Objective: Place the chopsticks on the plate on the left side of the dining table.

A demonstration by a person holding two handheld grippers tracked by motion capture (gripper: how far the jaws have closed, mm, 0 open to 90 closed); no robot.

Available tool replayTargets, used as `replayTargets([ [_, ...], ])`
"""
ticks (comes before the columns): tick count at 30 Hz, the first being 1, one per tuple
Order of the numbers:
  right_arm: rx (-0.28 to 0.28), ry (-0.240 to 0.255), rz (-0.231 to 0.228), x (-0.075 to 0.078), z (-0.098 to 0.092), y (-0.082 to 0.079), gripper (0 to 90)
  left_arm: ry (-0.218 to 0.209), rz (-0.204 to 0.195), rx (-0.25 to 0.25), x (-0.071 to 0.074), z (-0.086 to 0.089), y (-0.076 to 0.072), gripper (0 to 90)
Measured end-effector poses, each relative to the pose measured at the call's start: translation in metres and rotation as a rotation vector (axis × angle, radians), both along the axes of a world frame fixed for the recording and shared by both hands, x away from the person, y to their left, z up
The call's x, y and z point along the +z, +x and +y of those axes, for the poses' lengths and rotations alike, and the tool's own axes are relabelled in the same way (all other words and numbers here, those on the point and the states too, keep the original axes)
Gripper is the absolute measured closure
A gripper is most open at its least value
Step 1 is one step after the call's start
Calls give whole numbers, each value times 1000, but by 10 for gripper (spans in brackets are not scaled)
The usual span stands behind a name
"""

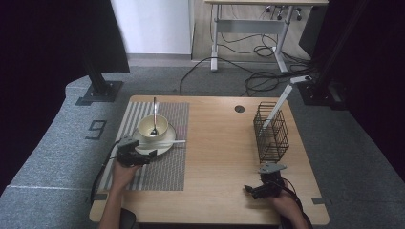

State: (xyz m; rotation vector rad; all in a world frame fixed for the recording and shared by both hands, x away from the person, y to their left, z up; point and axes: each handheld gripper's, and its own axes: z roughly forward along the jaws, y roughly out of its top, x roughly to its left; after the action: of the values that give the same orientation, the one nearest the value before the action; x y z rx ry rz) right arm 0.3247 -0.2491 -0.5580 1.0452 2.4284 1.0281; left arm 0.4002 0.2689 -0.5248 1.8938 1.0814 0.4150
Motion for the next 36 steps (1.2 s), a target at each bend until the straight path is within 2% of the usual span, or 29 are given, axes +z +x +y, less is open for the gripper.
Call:
replayTargets([
  [2, 0, 0, 0, 0, 0, 0, 0, 28, 0, -14, -2, -6, 1, 0],
  [7, 0, 0, 0, 0, 0, 0, 0, 62, -1, -27, -5, -13, 5, 0],
  [16, 0, 0, 0, 0, 0, 0, 0, 75, 4, -30, -8, -14, 7, 0],
  [21, 0, 0, 0, 0, 0, 0, 0, 55, -23, -37, 3, -12, -2, 0],
  [27, 1, 0, 0, 0, 0, 0, 0, 84, -54, -67, 15, -16, -19, 0],
  [32, 1, 0, 0, 0, 0, 0, 0, 77, -57, -108, 21, -19, -32, 0],
  [36, 2, 0, 0, 0, 0, 0, 0, 70, -37, -158, 21, -24, -40, 0],
])
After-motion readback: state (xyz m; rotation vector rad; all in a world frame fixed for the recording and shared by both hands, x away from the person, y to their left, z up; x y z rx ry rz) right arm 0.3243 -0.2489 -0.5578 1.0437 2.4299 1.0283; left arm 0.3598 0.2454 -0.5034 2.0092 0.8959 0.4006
